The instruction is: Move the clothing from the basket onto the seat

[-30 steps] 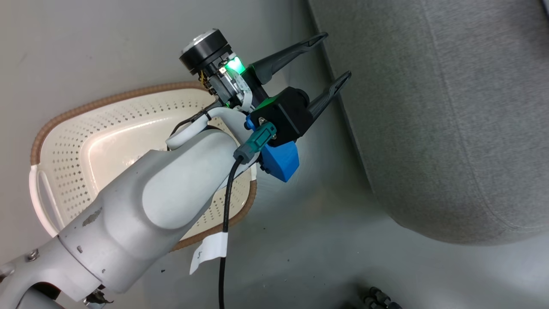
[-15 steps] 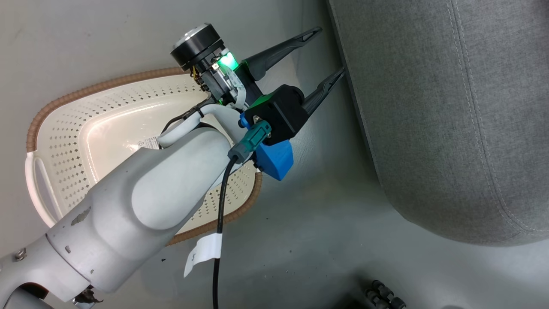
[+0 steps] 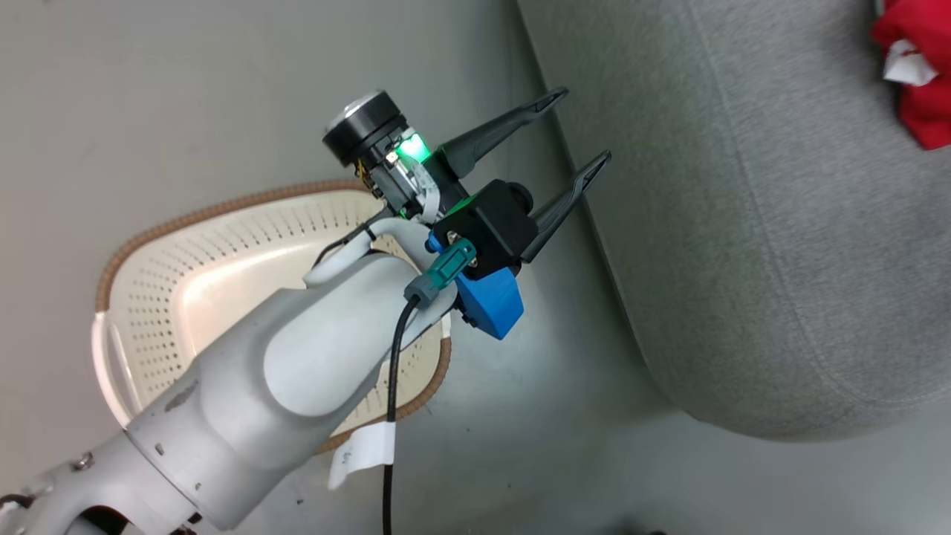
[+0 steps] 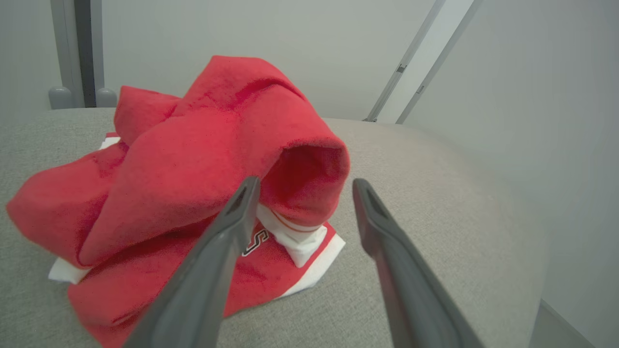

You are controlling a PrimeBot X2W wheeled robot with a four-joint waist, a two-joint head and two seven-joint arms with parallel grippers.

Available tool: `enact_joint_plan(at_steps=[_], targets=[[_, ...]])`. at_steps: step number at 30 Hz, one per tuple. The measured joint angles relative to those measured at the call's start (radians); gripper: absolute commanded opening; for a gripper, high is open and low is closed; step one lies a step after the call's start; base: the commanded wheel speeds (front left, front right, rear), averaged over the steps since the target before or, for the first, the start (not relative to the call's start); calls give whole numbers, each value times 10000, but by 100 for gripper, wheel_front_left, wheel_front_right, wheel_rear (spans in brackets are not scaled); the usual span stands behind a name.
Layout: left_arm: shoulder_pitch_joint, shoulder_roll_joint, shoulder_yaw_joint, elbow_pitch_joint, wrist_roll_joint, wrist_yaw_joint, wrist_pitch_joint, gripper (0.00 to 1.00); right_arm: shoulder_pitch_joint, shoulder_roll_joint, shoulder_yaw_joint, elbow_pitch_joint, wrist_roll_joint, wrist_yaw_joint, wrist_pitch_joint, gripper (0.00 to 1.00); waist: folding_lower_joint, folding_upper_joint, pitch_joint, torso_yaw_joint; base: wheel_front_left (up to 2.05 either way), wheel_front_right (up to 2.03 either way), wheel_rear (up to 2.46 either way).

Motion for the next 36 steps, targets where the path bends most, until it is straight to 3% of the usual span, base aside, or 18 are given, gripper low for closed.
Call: enact_joint_plan(at_steps=[10,27,36], targets=[[1187,-341,838,422,-644,366,-309,100,1624,594,871,-1799,42,2,2,100,0,0,-1933,116,0,0,0],[4065,-194,4784,-589,-443,991,-322,100,2634,1482,4149,-2702,196,0,0,100,-1,0,-4334,1694,0,0,0],[5889,-295,6696,-986,117,1099,-324,100,3311,2006,4865,-2892,332,0,0,100,-1,0,-5312,2295,0,0,0]])
